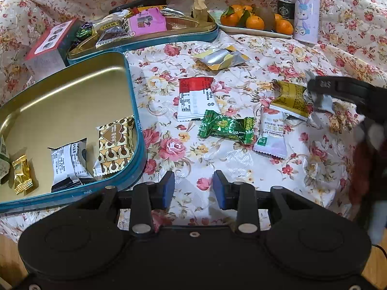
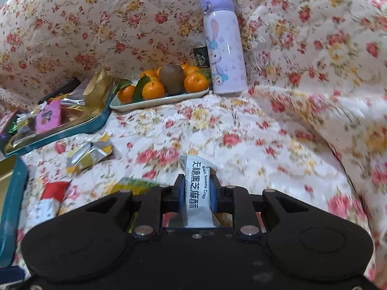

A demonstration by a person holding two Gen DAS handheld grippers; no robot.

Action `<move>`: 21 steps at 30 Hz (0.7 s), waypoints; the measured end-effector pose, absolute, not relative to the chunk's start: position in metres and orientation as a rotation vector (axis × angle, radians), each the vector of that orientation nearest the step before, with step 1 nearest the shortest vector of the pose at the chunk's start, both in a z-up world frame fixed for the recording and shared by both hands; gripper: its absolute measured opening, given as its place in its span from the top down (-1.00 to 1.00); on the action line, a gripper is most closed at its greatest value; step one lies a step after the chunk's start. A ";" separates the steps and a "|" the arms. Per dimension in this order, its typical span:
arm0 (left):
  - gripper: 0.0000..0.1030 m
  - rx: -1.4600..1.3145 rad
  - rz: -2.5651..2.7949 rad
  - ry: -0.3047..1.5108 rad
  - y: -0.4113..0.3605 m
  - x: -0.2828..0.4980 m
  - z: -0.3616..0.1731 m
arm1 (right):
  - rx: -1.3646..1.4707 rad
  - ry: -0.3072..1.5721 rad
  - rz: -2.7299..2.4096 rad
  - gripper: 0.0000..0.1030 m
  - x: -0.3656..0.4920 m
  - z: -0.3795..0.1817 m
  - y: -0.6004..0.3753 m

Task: Organize snacks
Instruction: 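Grasp red-white snack packet with left tool while right tool holds sesame packet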

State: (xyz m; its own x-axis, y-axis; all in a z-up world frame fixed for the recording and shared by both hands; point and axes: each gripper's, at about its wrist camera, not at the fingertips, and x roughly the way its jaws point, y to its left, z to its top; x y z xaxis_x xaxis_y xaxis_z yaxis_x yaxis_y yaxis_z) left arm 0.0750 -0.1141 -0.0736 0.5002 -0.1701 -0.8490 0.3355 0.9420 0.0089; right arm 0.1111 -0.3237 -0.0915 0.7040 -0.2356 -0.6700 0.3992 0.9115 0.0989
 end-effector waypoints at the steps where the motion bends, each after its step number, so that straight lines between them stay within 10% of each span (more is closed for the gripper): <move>1: 0.14 0.181 -0.306 1.004 -0.114 0.075 -0.073 | 0.227 0.701 -0.352 0.57 0.116 -0.093 -0.324; 21: 0.15 0.131 -0.282 0.948 -0.143 0.139 -0.045 | 0.200 0.671 -0.309 0.58 0.128 -0.103 -0.328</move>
State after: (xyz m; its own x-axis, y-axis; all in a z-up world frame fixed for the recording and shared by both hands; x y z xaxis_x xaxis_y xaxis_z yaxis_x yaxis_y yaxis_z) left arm 0.1393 -0.1426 -0.0452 0.5501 -0.1804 -0.8154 0.2949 0.9555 -0.0125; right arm 0.1283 -0.3284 -0.1029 0.7400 -0.2159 -0.6371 0.3434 0.9356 0.0818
